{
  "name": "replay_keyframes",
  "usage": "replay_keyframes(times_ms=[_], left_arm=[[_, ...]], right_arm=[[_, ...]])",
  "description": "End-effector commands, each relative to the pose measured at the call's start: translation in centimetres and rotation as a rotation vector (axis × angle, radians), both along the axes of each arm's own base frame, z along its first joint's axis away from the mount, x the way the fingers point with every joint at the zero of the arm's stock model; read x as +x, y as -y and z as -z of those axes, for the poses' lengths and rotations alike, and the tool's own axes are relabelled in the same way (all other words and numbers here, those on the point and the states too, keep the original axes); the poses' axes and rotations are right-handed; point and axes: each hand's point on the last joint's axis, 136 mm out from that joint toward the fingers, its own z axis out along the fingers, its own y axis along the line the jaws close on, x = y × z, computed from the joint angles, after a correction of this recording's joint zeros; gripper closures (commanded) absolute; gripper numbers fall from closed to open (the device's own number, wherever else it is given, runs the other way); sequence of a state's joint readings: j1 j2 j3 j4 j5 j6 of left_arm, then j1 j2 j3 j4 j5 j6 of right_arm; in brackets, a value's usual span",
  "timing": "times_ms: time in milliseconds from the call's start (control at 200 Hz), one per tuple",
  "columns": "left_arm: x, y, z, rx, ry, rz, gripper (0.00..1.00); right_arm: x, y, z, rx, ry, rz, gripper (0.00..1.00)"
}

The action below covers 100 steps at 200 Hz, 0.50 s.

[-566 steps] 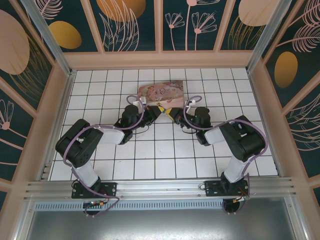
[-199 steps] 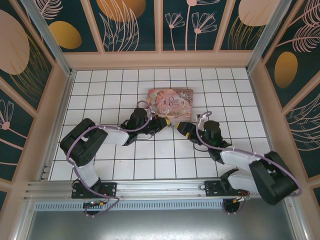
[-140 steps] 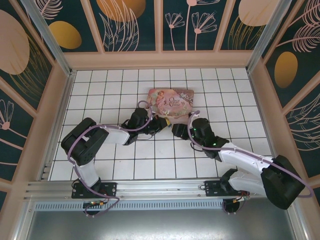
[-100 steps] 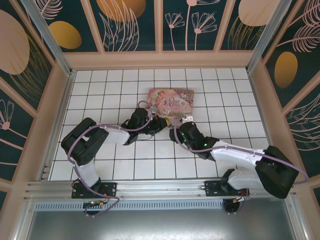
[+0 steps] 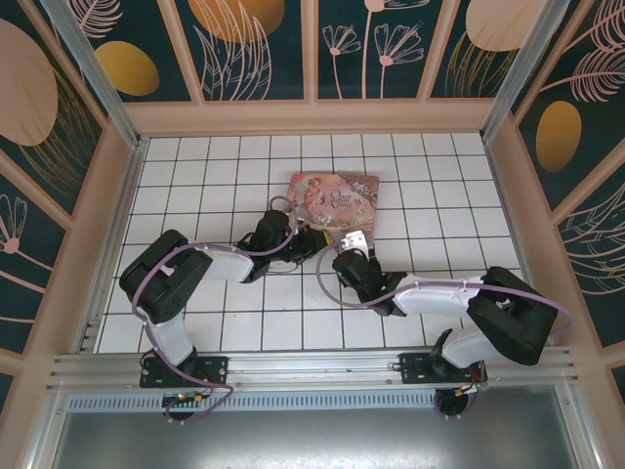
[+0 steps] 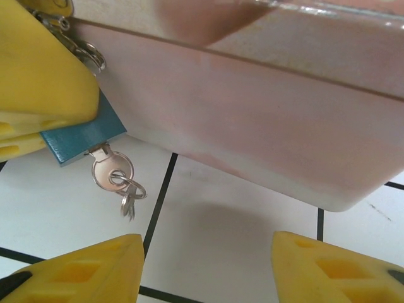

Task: Unlock a padlock with a key

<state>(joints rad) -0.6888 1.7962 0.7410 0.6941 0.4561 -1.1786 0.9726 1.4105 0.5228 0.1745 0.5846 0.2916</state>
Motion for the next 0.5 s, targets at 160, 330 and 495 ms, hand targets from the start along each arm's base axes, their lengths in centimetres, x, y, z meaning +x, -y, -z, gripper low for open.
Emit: replay_keyframes(times_ms=[160, 330, 495], left_arm=[[0.5, 1.2, -1.9, -0.051, 0.046, 0.026, 1.0], [0.5, 1.2, -1.9, -0.052, 0.046, 0.024, 1.0], [0.4, 1.1, -1.9, -0.051, 0.046, 0.023, 1.0]], right_arm=[[1.3, -1.4, -0.8, -0.03, 0.058, -0.019, 0.44], [2.0, -1.9, -1.0, -0.049, 0.068, -0.018, 0.45], [2.8, -2.0, -1.3, -0.053, 0.067, -0.009, 0.47]])
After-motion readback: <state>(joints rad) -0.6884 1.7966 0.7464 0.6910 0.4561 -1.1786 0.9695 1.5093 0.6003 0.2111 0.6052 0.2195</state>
